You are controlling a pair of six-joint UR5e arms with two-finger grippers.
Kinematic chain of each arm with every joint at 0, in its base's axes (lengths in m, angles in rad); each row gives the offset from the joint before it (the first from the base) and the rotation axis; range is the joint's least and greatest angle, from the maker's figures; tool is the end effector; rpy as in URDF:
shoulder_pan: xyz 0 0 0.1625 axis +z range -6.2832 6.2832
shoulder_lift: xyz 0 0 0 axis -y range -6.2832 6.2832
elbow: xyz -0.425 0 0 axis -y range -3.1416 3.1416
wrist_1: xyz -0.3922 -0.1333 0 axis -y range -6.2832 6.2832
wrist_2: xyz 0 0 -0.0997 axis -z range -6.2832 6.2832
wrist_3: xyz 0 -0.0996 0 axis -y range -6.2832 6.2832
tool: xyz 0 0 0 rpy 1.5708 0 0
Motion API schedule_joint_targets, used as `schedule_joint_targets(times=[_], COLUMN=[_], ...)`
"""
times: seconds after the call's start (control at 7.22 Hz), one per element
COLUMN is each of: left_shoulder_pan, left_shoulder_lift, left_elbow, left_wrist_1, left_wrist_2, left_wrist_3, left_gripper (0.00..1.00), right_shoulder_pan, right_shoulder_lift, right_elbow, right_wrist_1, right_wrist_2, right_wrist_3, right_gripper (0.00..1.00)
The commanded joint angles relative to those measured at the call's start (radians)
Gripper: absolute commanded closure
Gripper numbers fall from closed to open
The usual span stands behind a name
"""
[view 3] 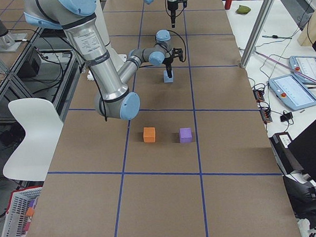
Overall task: Place blue block between orange and purple blocks
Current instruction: 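Lower the right gripper onto the light blue cube and grasp it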
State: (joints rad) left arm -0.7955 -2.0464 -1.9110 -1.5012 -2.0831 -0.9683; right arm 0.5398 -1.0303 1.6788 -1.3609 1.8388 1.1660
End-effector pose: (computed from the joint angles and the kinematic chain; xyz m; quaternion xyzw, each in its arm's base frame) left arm 0.3565 -0.4844 0.2508 0.0463 0.4217 0.0051 0.9055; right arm -0.5190 -0.4356 0.2774 0.0794 -0.4225 0.0053 0.9028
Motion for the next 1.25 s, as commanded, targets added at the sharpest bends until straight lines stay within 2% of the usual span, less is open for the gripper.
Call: schedule_joint_targets(times=[0.0,0.14,0.28,0.42,0.55,0.69,0.83,0.97,1.11], left_shoulder_pan=[-0.001,0.001,-0.001,-0.001,-0.001,-0.001,-0.001,0.001,0.001], left_shoulder_lift=[0.000,0.000,0.000,0.000,0.000,0.000,0.000,0.000,0.000], left_elbow=[-0.002,-0.002,-0.003,-0.003,-0.002,-0.002,-0.002,-0.002,-0.002], left_wrist_1=[-0.001,-0.001,-0.001,-0.001,-0.001,-0.002,-0.002,-0.002,-0.002], left_wrist_2=[0.000,0.000,-0.002,0.000,-0.002,-0.002,0.001,0.001,0.001], left_wrist_3=[-0.001,-0.004,-0.006,-0.006,-0.006,-0.006,-0.007,-0.010,-0.013], left_gripper=[0.00,0.00,0.00,0.00,0.00,0.00,0.00,0.00,0.00], right_shoulder_pan=[-0.001,-0.001,-0.003,-0.003,0.002,0.038,0.114,0.225,0.317], right_shoulder_lift=[-0.001,0.003,0.001,-0.002,-0.004,-0.031,-0.101,-0.158,-0.230], right_elbow=[-0.013,-0.013,-0.011,-0.011,0.007,0.089,0.163,0.191,0.205], right_wrist_1=[0.000,0.002,0.003,0.003,0.003,-0.010,-0.012,-0.011,-0.004], right_wrist_2=[-0.001,-0.001,0.000,0.002,0.007,0.016,0.087,0.200,0.262], right_wrist_3=[-0.002,0.000,0.000,0.000,0.000,-0.002,-0.003,-0.018,-0.040], right_gripper=[0.03,0.25,0.71,0.94,1.00,1.00,1.00,1.00,1.00])
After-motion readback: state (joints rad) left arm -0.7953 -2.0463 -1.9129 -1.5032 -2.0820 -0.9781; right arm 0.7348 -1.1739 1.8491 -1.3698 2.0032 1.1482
